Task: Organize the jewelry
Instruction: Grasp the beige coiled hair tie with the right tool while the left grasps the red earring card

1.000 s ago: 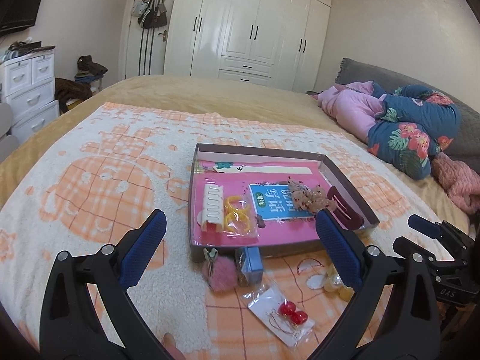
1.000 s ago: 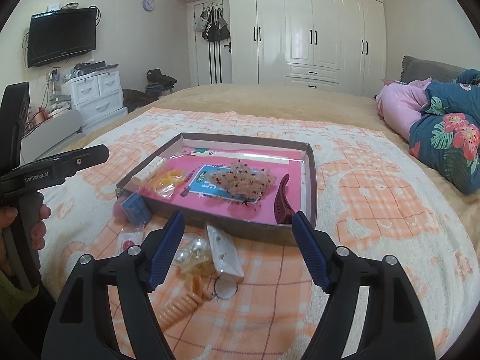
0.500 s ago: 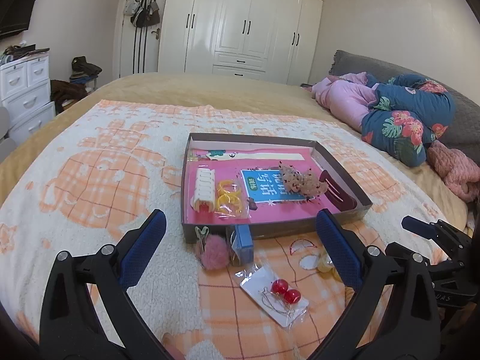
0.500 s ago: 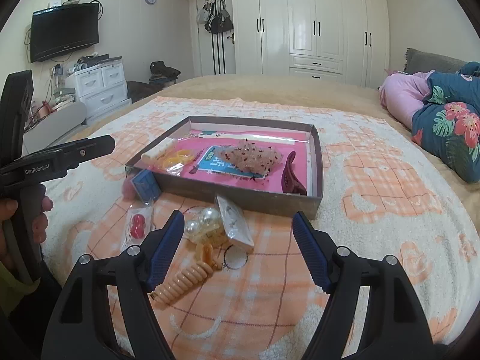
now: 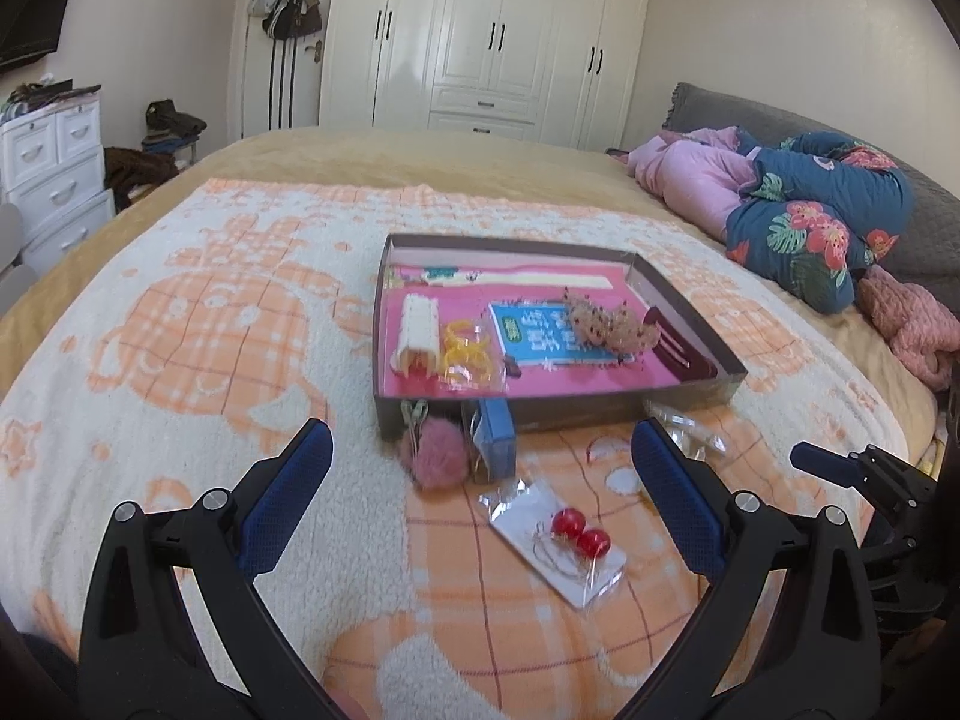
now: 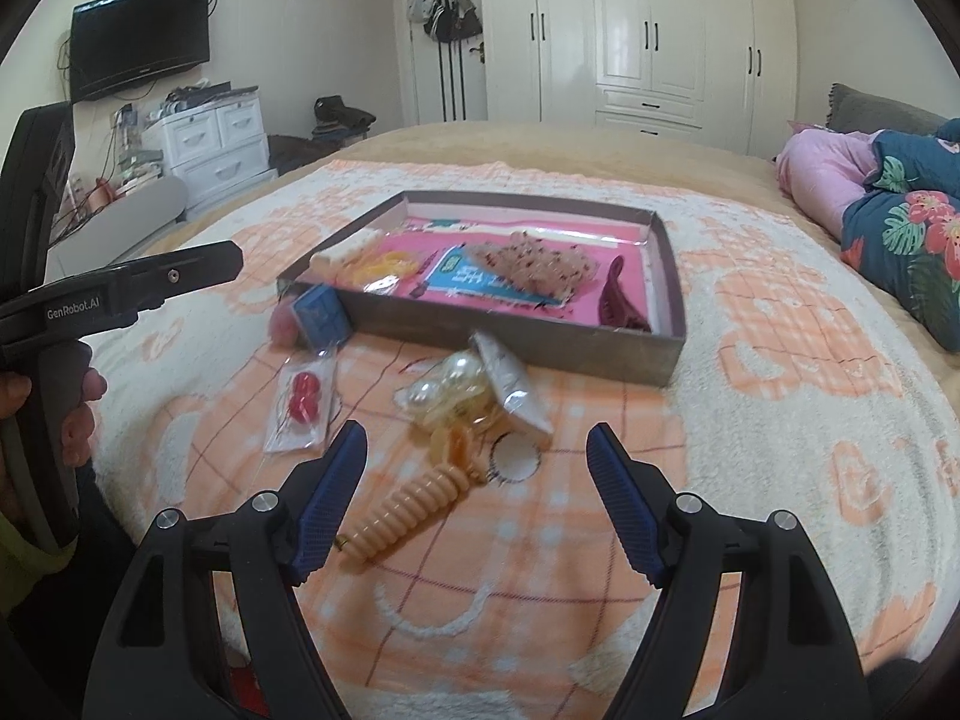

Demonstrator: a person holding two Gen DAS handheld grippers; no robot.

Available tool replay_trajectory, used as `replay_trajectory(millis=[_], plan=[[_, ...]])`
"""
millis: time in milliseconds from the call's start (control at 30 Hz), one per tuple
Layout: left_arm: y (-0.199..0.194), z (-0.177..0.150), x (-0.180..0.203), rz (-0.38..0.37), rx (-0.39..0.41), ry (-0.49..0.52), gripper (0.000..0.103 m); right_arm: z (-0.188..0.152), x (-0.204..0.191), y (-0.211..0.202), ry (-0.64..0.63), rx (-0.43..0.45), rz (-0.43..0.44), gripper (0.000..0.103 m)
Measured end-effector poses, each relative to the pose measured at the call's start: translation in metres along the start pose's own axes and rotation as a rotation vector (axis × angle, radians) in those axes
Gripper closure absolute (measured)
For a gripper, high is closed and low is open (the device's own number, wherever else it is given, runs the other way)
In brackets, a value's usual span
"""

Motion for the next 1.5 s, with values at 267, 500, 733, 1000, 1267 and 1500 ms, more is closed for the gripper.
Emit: replay_trajectory(millis=[267, 500, 733, 1000, 1267, 1500], plan=[[0.011, -0.025, 0.004, -0.018, -0.082, 0.003, 0.012, -0.014, -0.010, 0.015, 0.027, -0.061, 0.027, 0.030], [0.025, -0.040, 0.008, -0.020, -0.134, 0.013, 0.012, -0.026, -0.020, 0.032, 0.056, -0.119, 0.049, 0.031], [0.043, -0.049, 0.012, -0.042, -0.200, 0.002, 0.012, -0.030, -0.017, 0.038, -0.001, -0.112, -0.025, 0.056], [0.064, -0.057, 0.029, -0.063, -0.258, 0.001, 0.012, -0.033, 0.007, 0.034, 0.031, -0.099, -0.028, 0.086], [0.072, -0.057, 0.039, -0.024, -0.260, 0.047, 0.033, -0.032, 0.018, 0.023, 0.053, -0.086, -0.026, 0.086], [0.067, -0.059, 0.043, -0.034, -0.255, 0.078, 0.064, -0.031, 0.026, 0.012, 0.066, -0.064, -0.036, 0.086]])
Point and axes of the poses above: each gripper's, at about its wrist camera, not at the fingertips, and y roughly the way its jaws point, x to its right, z to its top, the point moved 9 cm from there along y, roughly the way its jaws point, and after that the axes turned 7 degrees about -x, right-handed, at the moved point
